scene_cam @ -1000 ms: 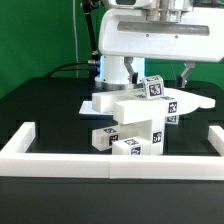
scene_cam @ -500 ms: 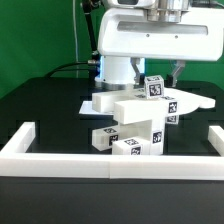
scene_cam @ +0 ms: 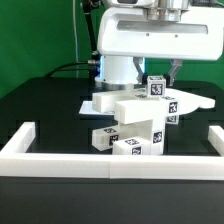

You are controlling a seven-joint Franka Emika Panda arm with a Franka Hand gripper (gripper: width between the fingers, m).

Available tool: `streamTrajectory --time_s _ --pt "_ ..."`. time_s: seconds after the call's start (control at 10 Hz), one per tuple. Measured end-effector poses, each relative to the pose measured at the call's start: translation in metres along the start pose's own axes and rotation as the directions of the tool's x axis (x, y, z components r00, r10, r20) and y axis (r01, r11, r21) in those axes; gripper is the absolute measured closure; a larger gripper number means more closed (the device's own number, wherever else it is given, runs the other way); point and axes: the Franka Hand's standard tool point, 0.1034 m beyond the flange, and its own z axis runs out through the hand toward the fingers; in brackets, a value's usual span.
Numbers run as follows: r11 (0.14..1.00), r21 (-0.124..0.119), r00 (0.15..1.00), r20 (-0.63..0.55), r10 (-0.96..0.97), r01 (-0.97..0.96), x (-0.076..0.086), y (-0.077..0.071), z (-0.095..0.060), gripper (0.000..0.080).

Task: Assemble chair

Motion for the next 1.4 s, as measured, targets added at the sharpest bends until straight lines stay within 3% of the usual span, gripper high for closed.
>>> streamTrajectory --time_s 0.3,0.7,1.0,1.2,1.3,1.4 --pt "0.987 0.0 0.987 0.0 0.158 -0.158 0.0 0.0 0.0001 0.0512" --pt "0.886 0.001 0.886 0.001 0.465 -0.465 -0.0002 -0.0004 0.0004 0.0512" --pt "0.776 0.001 0.776 0.002 0.63 -0.63 -0.0002 -0.0008 0.0005 0.0512" --pt "0.607 0.006 0.607 0.007 0.795 -0.795 -0.0002 -0.0024 0.0004 0.0512" --pt "0.594 0.006 0.594 0.007 0.804 -0.804 -0.0002 -0.0024 0.0005 0.0512" --pt "0.515 0.007 0.515 0.01 0.857 -0.857 -0.0002 -0.0032 0.0005 0.0512"
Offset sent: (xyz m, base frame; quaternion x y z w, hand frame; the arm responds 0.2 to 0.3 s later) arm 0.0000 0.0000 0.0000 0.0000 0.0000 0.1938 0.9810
